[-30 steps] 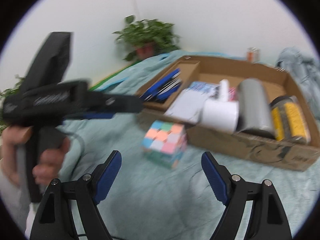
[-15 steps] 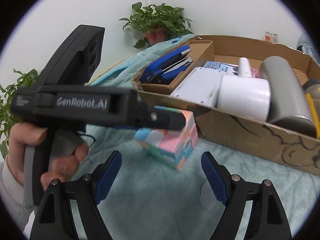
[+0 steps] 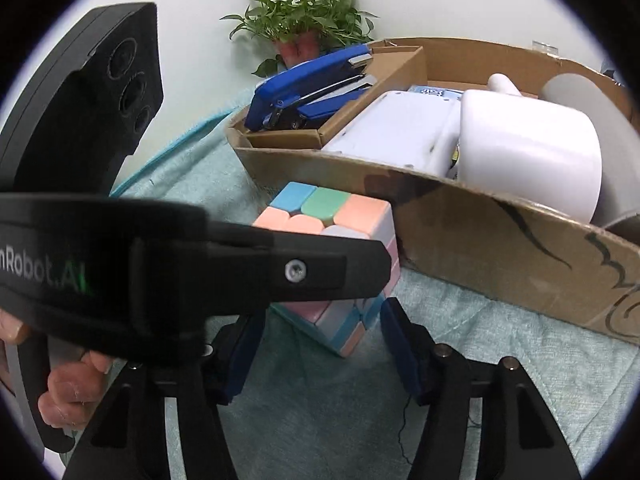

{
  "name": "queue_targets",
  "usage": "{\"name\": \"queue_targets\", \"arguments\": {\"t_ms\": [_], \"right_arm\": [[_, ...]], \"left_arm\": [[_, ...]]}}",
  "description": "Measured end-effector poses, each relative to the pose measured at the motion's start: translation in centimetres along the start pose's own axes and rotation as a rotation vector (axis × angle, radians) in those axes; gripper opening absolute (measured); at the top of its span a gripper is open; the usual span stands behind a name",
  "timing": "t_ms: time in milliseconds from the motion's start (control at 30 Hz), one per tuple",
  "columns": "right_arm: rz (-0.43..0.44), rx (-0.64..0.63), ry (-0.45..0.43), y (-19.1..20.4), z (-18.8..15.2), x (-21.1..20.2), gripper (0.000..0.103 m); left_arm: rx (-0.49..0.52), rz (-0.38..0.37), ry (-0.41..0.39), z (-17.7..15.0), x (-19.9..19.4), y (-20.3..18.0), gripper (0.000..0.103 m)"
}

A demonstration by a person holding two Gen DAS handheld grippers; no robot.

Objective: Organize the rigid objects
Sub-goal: 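Move both grippers to the pastel Rubik's cube and close on it, then lift the Rubik's cube with both grippers and carry it into the box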

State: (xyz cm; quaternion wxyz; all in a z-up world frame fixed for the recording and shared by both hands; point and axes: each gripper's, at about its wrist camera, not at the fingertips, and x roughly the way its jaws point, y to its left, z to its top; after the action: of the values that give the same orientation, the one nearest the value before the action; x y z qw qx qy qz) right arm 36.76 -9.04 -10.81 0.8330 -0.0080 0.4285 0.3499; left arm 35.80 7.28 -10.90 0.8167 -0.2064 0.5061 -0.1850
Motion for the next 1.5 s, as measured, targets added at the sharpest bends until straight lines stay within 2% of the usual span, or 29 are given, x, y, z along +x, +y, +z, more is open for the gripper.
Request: {"name": "queue_targets", "arguments": {"t_ms": [267,433,567,833,1067,1267,1333,1500], "right_arm": [[0.026,0.020,-0.002,-0.7,0.2,0.0,0.061],[0.017,0.016,-0.002,-0.6,0.2,-0.1,0.061],[-0.022,-0.015,-0.009,0.4,0.2,-0.5,0.060],[-0.009,-0.041,-0.082,2.0,1.1,-4.3,0.060],[-0.028,-0.078,-0.142,2.1,5.2,-6.3,0.060],[-0.052,-0.154,-0.160,1.3,10.6,-7.0,0.060],[-0.056,-0.154,-0.150,0.3,12.3,-6.6,0.059],[-0.052,-0.151,-0.087,-2.5,16.5,-4.8,0.059]], "left_arm": [[0.001,0.002,-0.013,-0.3,-0.4,0.4,0.069],[0.036,0.027,-0.034,-1.0,-1.0,0.0,0.068],[0.067,0.054,-0.061,-1.9,-2.1,-1.1,0.068],[0.150,0.111,-0.160,-1.9,-6.4,-5.5,0.067],[0.167,0.088,-0.232,2.2,-9.6,-8.1,0.067],[0.180,0.078,-0.269,8.8,-10.5,-9.4,0.067],[0.180,0.081,-0.263,11.4,-10.2,-9.6,0.067],[0.186,0.116,-0.177,17.9,-7.0,-8.8,0.067]]}}
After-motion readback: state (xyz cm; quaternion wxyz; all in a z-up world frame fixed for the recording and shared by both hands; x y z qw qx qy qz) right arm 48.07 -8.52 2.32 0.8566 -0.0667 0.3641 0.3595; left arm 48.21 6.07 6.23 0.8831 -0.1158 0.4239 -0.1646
